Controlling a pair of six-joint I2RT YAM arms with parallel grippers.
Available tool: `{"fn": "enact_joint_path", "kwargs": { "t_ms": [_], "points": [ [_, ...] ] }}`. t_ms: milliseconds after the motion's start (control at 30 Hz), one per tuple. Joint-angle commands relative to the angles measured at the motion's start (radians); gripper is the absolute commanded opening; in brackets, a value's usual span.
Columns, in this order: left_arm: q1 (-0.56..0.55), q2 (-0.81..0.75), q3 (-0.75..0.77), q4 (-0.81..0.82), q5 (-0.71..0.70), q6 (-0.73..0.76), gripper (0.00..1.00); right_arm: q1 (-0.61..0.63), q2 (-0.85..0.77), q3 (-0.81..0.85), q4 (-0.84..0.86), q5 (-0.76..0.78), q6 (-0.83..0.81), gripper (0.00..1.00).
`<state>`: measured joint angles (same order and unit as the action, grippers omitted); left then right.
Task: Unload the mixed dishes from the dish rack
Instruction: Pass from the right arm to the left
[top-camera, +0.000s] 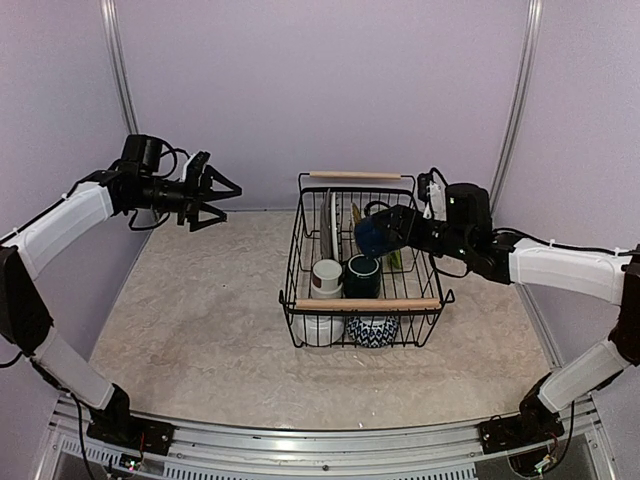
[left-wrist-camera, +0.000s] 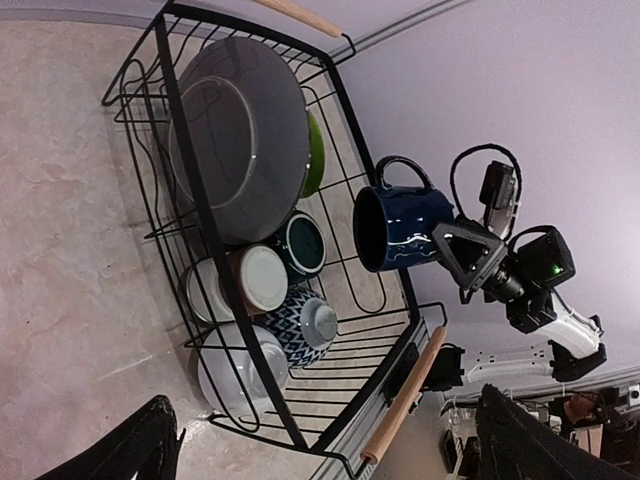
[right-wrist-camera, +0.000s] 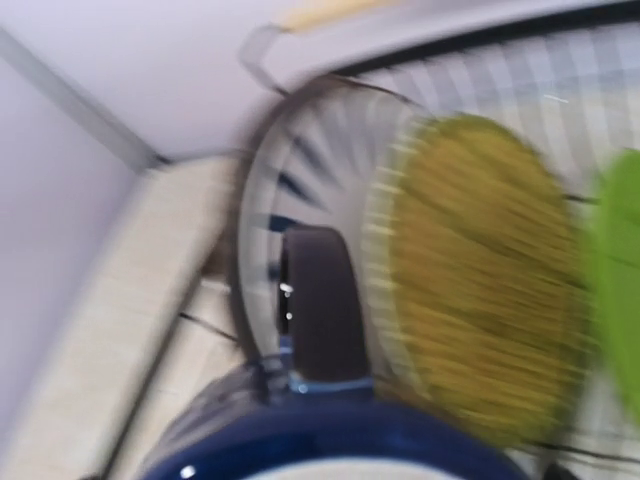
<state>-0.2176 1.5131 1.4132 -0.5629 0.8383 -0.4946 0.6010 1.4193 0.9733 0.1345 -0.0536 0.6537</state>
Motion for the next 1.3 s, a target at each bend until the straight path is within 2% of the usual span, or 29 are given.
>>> {"fn": "enact_joint_path", "kwargs": {
  "t_ms": [0, 100, 167, 433, 633, 800, 1133, 1267],
  "points": [
    [-0.019, -0.021, -0.073, 0.217, 0.198, -0.108, 0.98, 0.036, -0.017, -0.013, 0.441, -0.129, 0.096, 0.00],
    [-0.032, -0.047, -0.130, 0.380, 0.286, -0.188, 0.99, 0.079, 0.027, -0.003, 0.559, -0.116, 0.119, 0.00],
    [-0.044, -0.058, -0.149, 0.431, 0.326, -0.212, 0.99, 0.104, 0.075, 0.007, 0.653, -0.117, 0.159, 0.00],
    [-0.118, -0.059, -0.169, 0.469, 0.344, -0.204, 0.99, 0.199, 0.298, 0.171, 0.834, -0.141, 0.237, 0.00],
    [-0.148, -0.041, -0.178, 0.485, 0.349, -0.211, 0.97, 0.241, 0.420, 0.282, 0.859, -0.189, 0.277, 0.00],
    [-0.146, -0.036, -0.190, 0.515, 0.355, -0.221, 0.87, 0.262, 0.484, 0.321, 0.897, -0.214, 0.321, 0.00],
    [-0.148, -0.024, -0.224, 0.654, 0.406, -0.312, 0.47, 0.283, 0.559, 0.366, 0.967, -0.230, 0.374, 0.00],
    [-0.147, -0.018, -0.230, 0.685, 0.421, -0.329, 0.37, 0.288, 0.575, 0.364, 1.003, -0.229, 0.391, 0.00]
  ]
}}
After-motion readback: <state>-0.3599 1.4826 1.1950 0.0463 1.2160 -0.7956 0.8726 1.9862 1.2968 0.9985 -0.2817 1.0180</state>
